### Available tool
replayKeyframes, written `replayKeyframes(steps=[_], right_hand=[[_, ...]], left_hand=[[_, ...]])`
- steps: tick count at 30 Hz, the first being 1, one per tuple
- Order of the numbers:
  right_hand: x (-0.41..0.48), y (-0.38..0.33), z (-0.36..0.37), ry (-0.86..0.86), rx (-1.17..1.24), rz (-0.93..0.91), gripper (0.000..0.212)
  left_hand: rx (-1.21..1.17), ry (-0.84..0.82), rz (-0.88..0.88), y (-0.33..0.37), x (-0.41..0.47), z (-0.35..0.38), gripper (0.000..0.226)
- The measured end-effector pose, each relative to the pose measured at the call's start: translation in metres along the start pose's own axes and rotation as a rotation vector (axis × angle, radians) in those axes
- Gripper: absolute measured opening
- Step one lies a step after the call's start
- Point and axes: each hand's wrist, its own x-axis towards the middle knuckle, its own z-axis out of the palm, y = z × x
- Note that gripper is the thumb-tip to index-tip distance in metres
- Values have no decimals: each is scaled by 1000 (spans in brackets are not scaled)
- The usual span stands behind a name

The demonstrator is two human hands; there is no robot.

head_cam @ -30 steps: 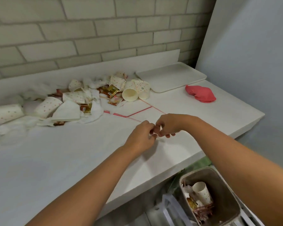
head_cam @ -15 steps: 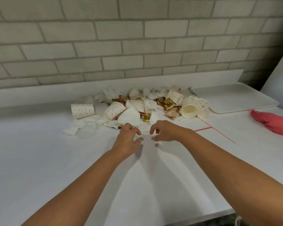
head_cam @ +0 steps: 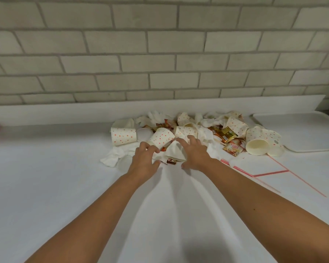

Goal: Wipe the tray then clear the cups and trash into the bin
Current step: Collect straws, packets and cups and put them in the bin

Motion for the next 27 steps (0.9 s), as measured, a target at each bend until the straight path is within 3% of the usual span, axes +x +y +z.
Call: replayKeyframes(steps=[5,11,20,27], right_hand=[[21,-5,3,-81,-106,23,106],[32,-5,5,-105,-123,23,100],[32,-4,1,-137,-112,-47,95],[30,-3,-2,-138,-65,-70,101]], left_hand=[[-10,40,7,-8,24,-2,33],[-32,98,-39,2,63,-1,43],[146,-154,-167,3,93,16,72],[127,-158,-186,-5,92,20,65]])
